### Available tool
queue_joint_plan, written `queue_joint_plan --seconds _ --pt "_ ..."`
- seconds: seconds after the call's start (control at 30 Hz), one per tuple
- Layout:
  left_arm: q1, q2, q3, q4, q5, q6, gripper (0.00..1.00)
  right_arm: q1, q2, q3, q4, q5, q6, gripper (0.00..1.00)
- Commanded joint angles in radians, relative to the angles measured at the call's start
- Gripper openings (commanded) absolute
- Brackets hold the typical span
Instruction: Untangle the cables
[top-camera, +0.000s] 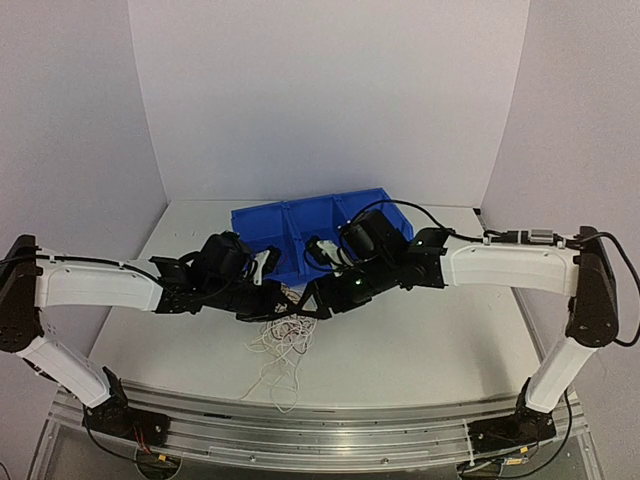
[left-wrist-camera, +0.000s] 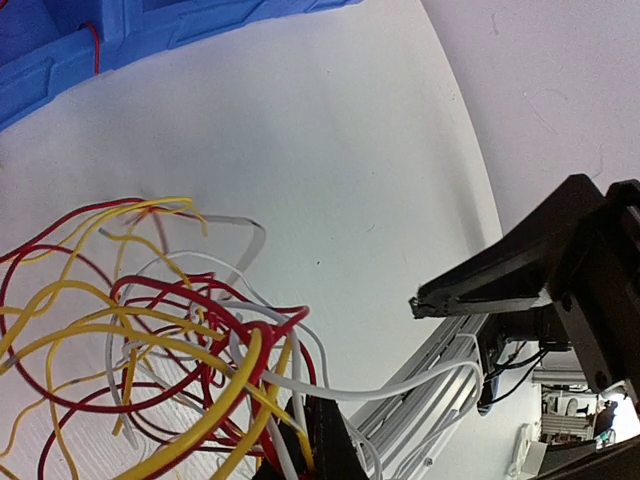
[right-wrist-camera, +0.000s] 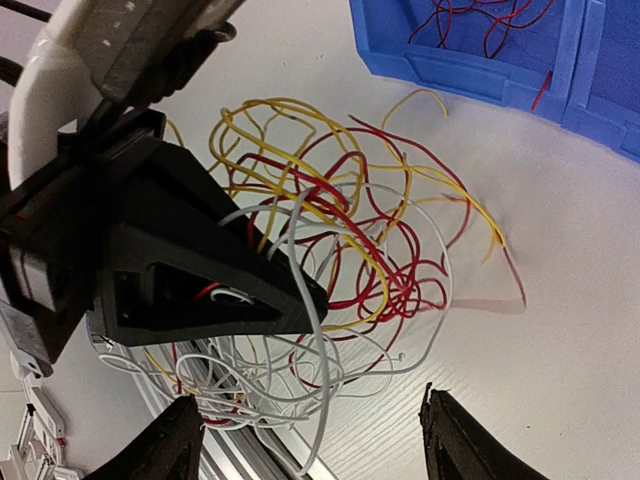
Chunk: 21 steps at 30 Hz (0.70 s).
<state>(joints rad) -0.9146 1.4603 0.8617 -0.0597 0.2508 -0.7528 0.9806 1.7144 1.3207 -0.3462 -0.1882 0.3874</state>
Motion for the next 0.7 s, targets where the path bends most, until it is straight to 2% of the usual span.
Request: queue_joint_plan --seconds 0.0,0.23,0.27,0.3,0.33,0.37,0.43,0.5,0.67 --pt "-0.02 0.05 0.08 0.038 0.013 0.032 0.0 0.004 -0.06 -0.024 0.017 0.03 0.013 0.61" --pt "-0.024 0.022 0.07 0.05 0.005 0.034 0.0 0.004 -0.017 -0.011 0.016 0.024 0.034 0.43" --pt "-0.024 0.018 0.066 0.05 0.003 0.035 0.0 0.004 -0.011 -0.007 0.016 0.026 0.038 0.37" --pt "-0.024 0.012 0.062 0.048 -0.002 0.035 0.0 0.004 -0.008 -0.003 0.016 0.032 0.04 0.27" --pt "-0.023 0.008 0.059 0.042 -0.012 0.034 0.0 0.004 -0.009 -0.002 0.016 0.05 0.044 0.12" --pt "-0.023 0.007 0.059 0.025 -0.028 0.032 0.0 0.003 -0.015 -0.006 0.016 0.089 0.051 0.01" --pt "-0.024 0.006 0.067 -0.036 -0.095 0.023 0.0 0.004 -0.045 -0.021 0.009 0.182 0.057 0.0" --pt "-0.023 0.0 0.072 -0.108 -0.164 0.007 0.0 0.004 -0.079 -0.03 -0.04 0.351 0.072 0.0" --pt "-0.021 -0.028 0.072 -0.267 -0.332 -0.048 0.0 -0.028 -0.142 -0.003 -0.306 0.818 0.127 0.0"
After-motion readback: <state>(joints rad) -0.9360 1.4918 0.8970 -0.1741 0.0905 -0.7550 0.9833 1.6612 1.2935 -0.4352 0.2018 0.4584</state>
